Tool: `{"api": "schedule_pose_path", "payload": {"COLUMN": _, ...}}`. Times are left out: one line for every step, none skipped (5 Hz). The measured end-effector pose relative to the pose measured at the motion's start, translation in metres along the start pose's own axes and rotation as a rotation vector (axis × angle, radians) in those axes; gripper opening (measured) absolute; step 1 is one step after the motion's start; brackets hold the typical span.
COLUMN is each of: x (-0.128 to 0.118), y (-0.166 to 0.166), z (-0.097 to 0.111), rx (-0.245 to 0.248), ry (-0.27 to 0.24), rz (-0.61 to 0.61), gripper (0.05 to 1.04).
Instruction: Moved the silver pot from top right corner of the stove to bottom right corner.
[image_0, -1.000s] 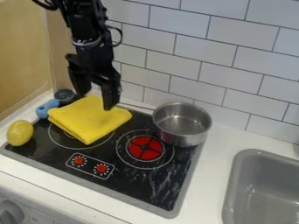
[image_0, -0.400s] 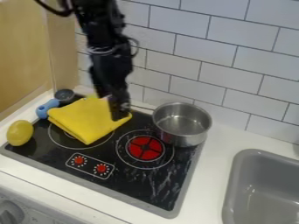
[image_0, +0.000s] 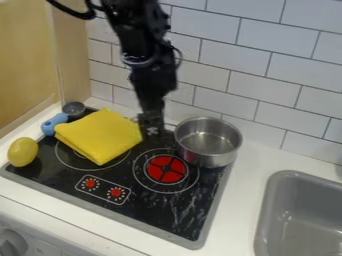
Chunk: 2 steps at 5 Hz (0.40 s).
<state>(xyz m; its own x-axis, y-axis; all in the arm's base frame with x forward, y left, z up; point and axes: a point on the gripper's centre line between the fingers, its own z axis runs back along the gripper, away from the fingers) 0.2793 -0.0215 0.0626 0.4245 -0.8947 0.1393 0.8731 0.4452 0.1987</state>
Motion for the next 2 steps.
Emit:
{"api": "schedule_pose_path", "payload": {"x": 0.017, "y": 0.009, "z": -0.015, "rx": -0.082, "ry": -0.012, "rz": -0.209, "gripper": 0.999}}
{"api": "schedule_pose_path", "payload": {"x": 0.037, "y": 0.009, "z": -0.032, "rx": -0.162, "ry": -0.038, "rz": -0.368, "gripper": 0.999}}
